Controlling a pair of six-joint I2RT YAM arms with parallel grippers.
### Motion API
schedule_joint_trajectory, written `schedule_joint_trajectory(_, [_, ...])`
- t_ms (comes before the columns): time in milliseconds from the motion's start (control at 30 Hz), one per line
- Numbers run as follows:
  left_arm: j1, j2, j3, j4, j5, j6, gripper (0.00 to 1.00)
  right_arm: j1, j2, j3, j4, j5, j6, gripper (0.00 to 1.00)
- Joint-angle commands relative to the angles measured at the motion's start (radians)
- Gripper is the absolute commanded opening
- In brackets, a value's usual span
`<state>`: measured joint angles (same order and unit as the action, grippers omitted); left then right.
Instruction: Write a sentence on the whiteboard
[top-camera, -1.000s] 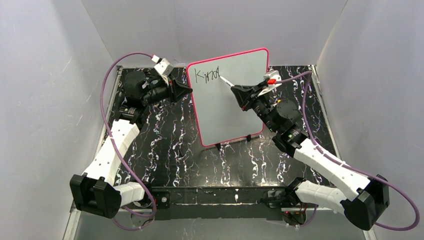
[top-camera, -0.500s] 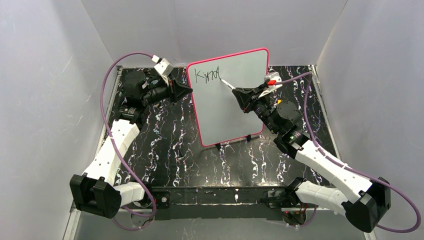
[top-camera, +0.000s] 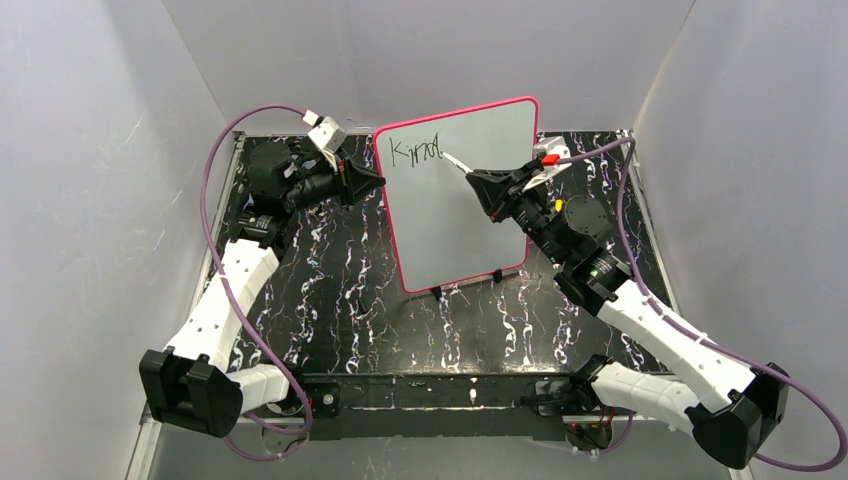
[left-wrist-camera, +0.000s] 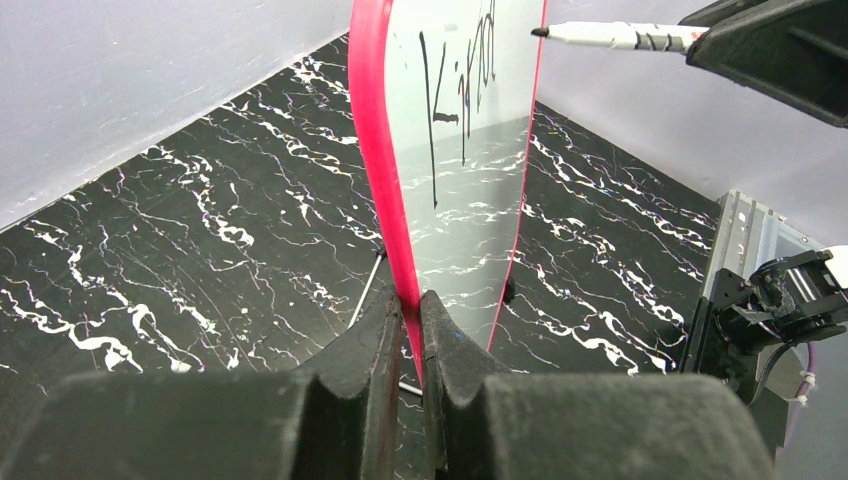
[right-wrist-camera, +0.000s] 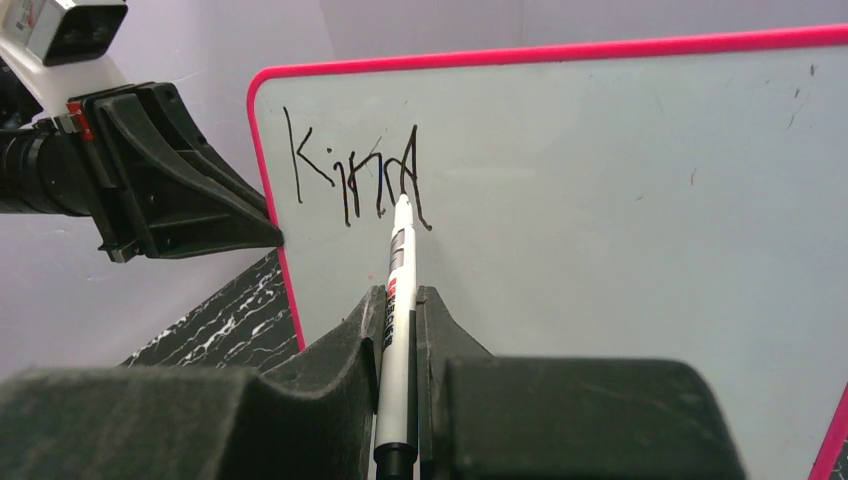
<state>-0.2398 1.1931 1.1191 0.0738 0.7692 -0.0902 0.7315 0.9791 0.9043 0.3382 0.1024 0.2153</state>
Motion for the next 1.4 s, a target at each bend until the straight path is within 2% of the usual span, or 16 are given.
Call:
schedule_joint_trajectory(0, [-0.011, -0.025, -0.019, -0.023, 0.025, 0.003, 0.00, -0.017, -0.015, 0.056, 0.022, -0.024, -0.022, 0.01])
schedule_joint_trajectory(267, [-0.011, -0.027, -0.019, -0.023, 0.024, 0.004, 0.00, -0.043, 0.006, 0.037, 0.056, -0.086, 0.000, 0.01])
schedule_joint_trajectory(667, [-0.011, -0.023, -0.019, -0.028, 0.025, 0.012, 0.00, -0.053, 0.027, 0.027, 0.114, -0.040, -0.012, 0.01])
schedule_joint_trajectory(867, [-0.011, -0.019, -0.018, -0.027, 0.028, 0.013, 0.00, -0.056, 0.039, 0.029, 0.098, 0.006, -0.032, 0.01])
schedule_joint_trajectory(1167, [-0.011, -0.016, -0.015, -0.027, 0.032, 0.011, 0.00, -0.055, 0.020, -0.029, 0.034, -0.010, -0.011, 0.01])
schedule_joint_trajectory(1367, [-0.010, -0.017, -0.015, -0.028, 0.033, 0.012, 0.00, -0.055, 0.013, -0.060, 0.053, -0.012, 0.010, 0.01])
